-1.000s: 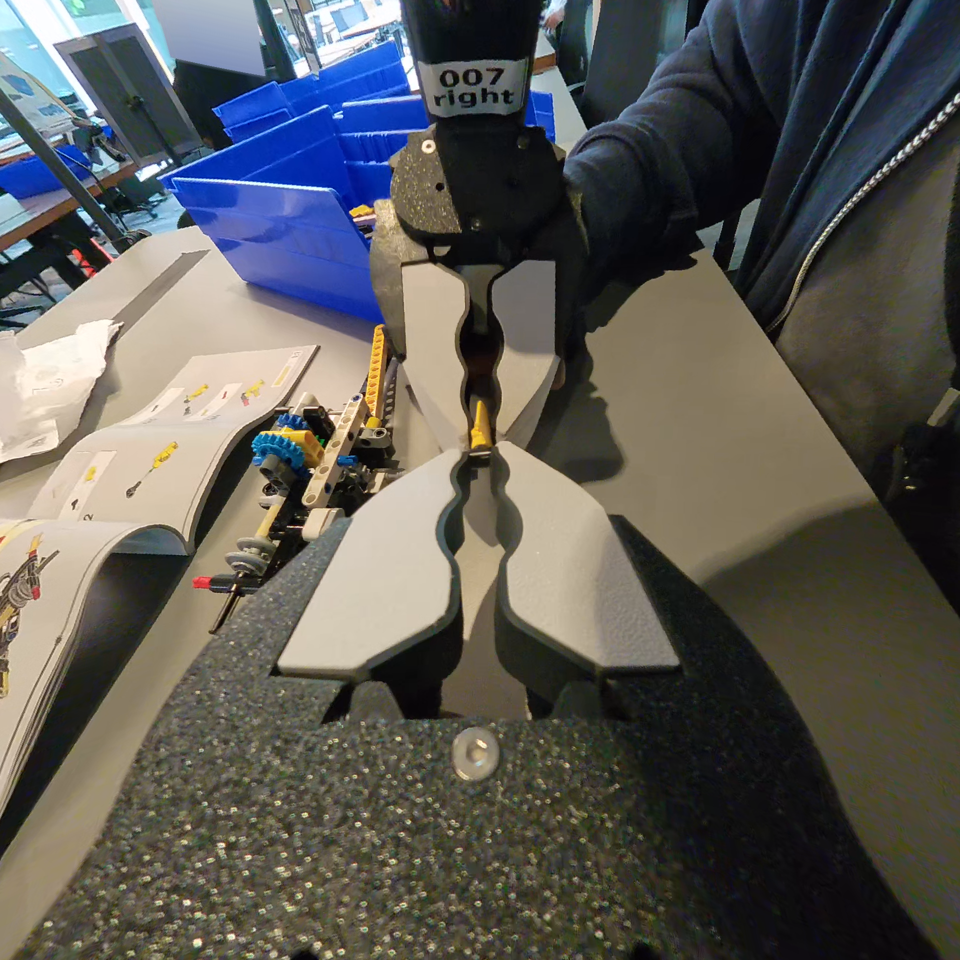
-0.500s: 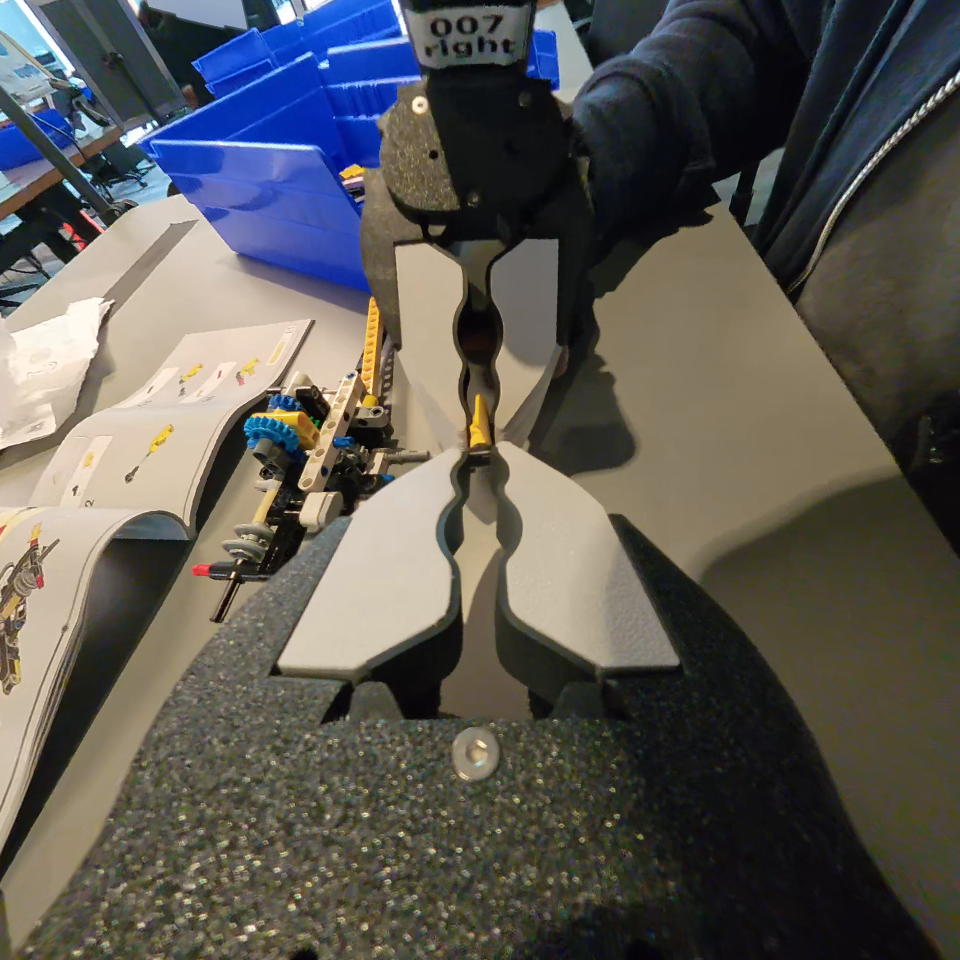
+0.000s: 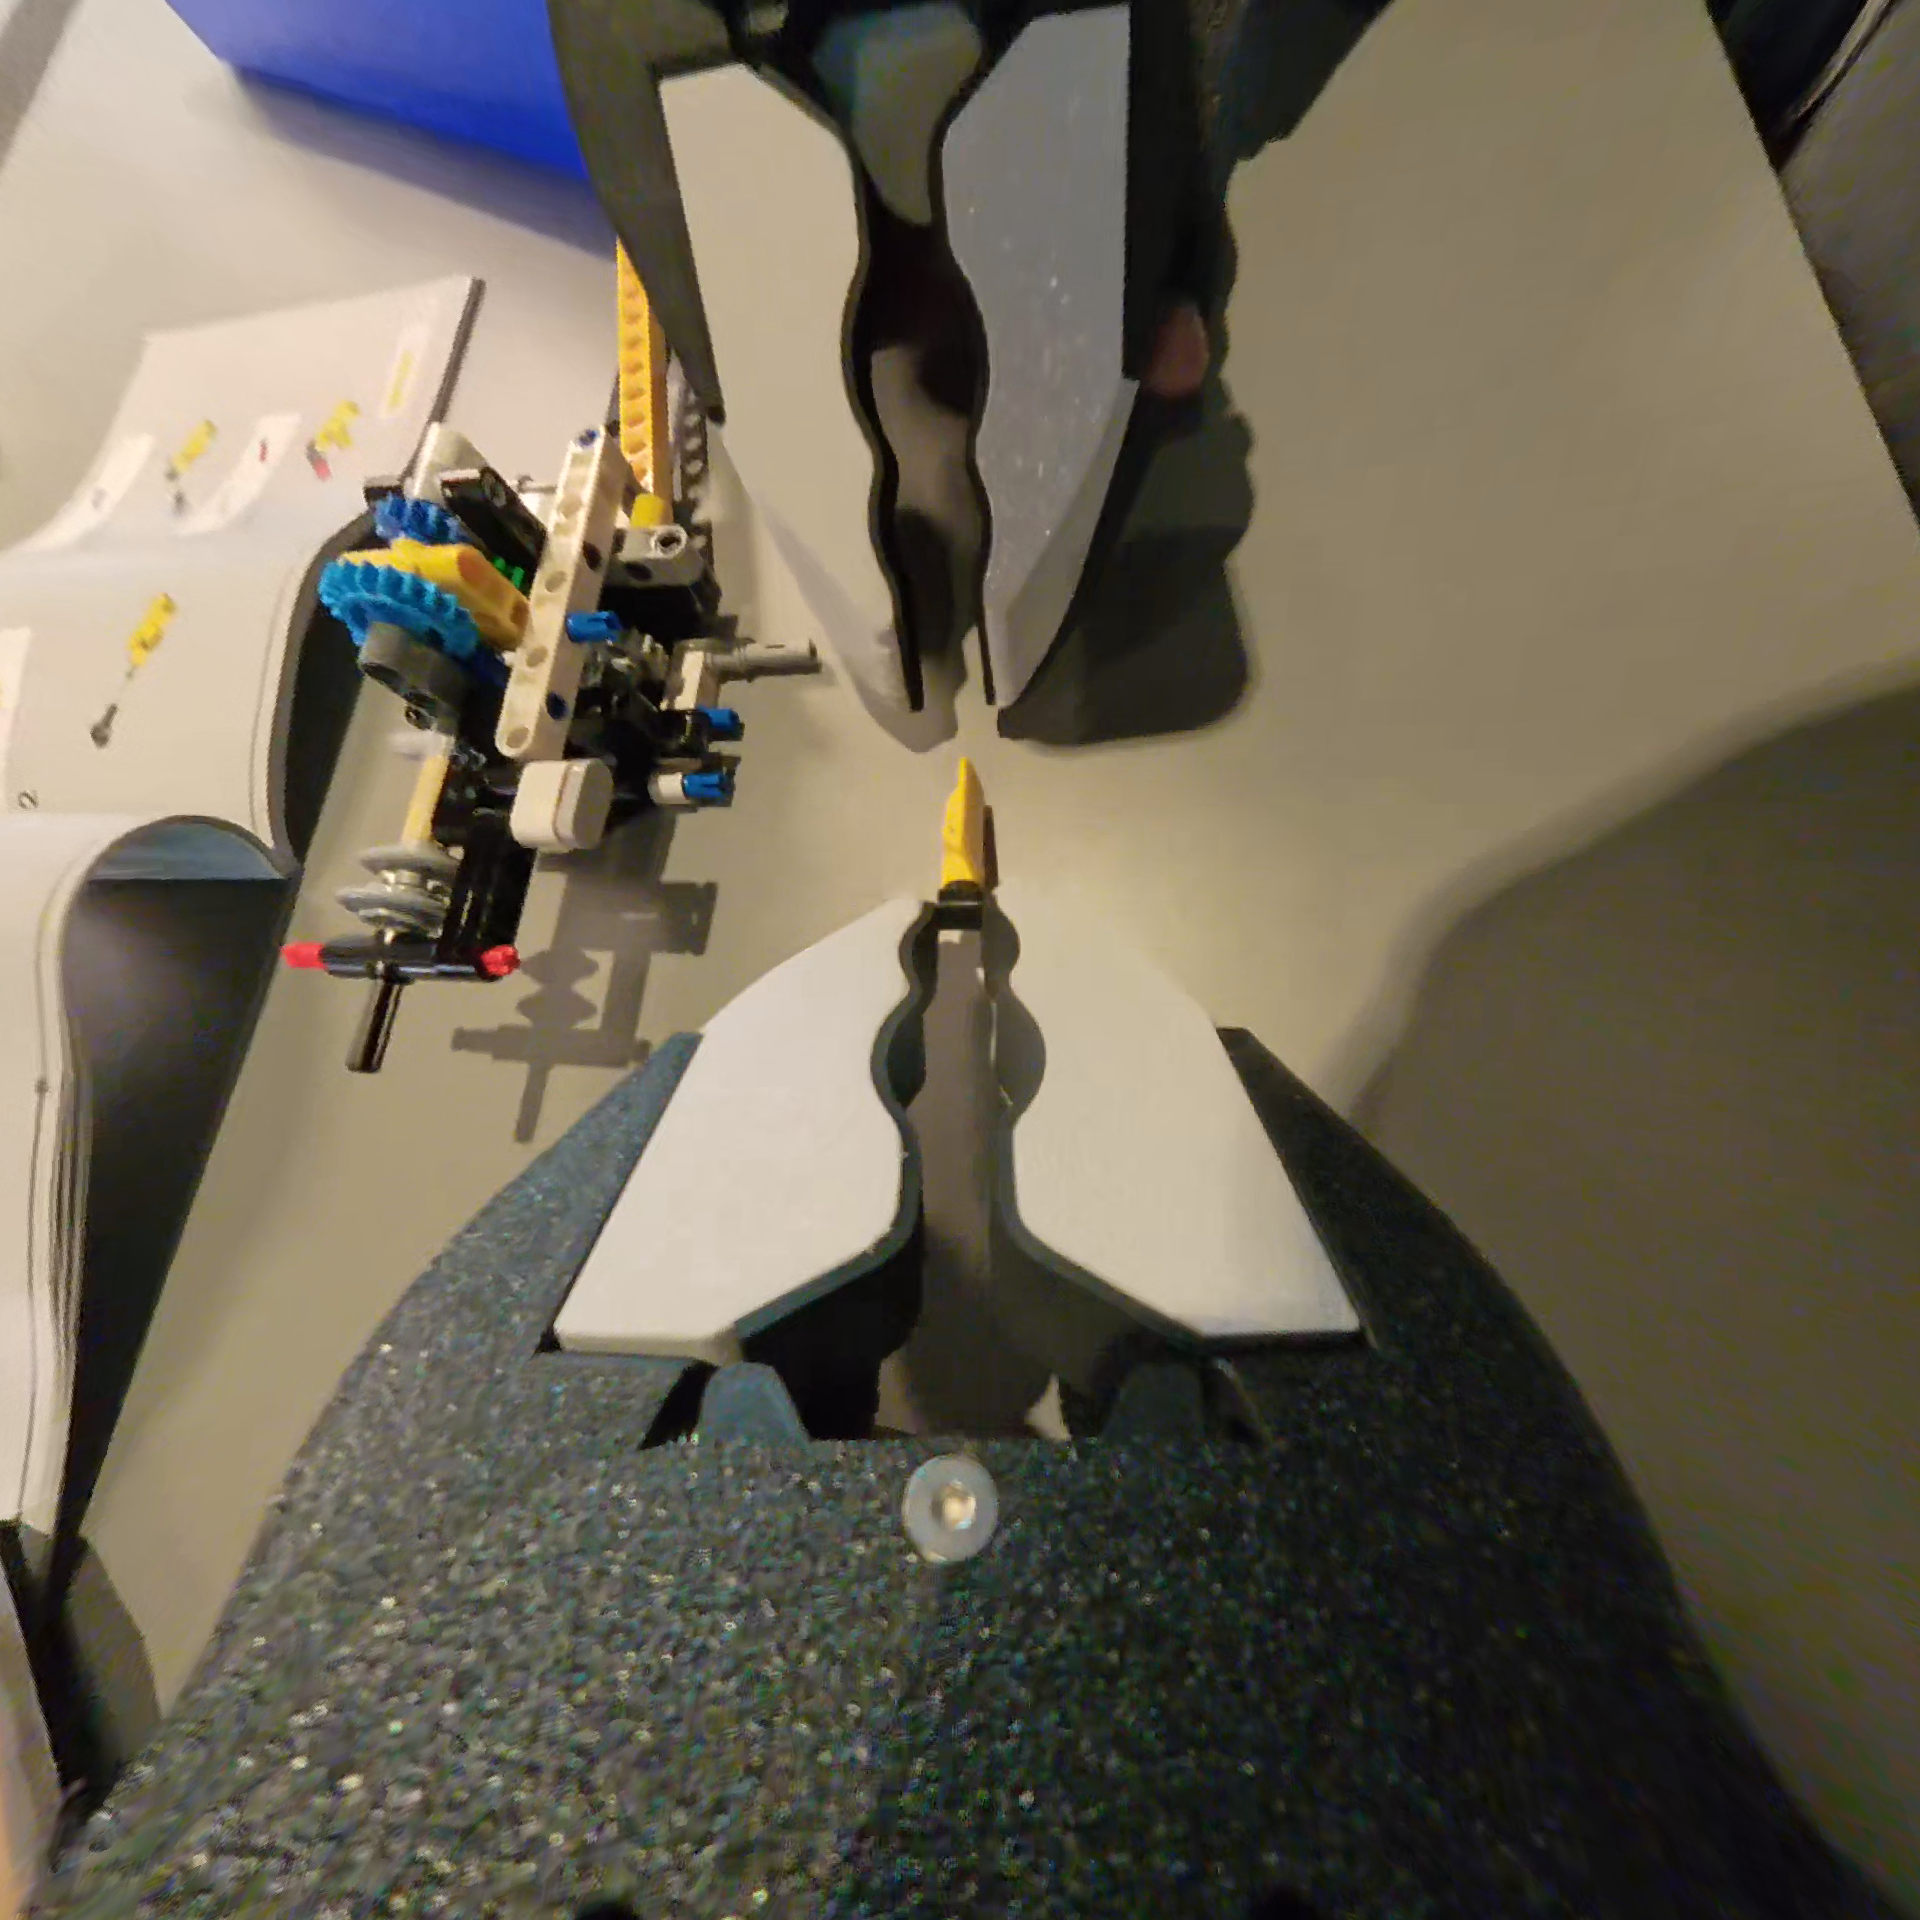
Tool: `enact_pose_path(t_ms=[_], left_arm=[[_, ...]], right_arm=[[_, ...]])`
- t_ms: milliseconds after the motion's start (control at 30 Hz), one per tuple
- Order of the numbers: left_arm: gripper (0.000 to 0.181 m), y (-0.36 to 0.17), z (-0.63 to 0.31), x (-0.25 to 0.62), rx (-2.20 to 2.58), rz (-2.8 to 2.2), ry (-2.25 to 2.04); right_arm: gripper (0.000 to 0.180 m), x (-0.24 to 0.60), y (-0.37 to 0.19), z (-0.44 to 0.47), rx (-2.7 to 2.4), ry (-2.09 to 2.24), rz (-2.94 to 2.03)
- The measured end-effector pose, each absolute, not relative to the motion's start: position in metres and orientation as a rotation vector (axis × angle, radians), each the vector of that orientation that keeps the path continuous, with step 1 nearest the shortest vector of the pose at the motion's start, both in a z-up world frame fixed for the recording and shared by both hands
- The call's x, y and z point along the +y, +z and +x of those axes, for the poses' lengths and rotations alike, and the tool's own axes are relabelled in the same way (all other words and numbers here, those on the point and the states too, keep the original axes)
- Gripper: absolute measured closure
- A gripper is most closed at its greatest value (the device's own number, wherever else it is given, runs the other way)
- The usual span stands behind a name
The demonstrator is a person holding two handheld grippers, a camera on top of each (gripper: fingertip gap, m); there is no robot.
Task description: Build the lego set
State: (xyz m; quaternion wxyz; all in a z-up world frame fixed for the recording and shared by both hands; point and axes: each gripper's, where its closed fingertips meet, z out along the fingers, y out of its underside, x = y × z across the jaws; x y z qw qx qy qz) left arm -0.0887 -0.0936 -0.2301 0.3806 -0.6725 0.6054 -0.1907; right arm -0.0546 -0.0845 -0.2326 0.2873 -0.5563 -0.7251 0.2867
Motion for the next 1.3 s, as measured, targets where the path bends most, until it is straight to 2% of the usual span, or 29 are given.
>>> enact_pose_path(t_ms=[33,1300], left_arm=[[0.173,-0.231,-0.09,-0.093,1.543,-1.731,-0.485],[0.17,-0.235,-0.094,-0.09,1.497,-1.848,-0.577]], right_arm=[[0.167,-0.084,-0.233,-0.055,-1.938,0.763,-1.49],[0.168,-0.074,-0.233,-0.054,-1.856,0.758,-1.573]])
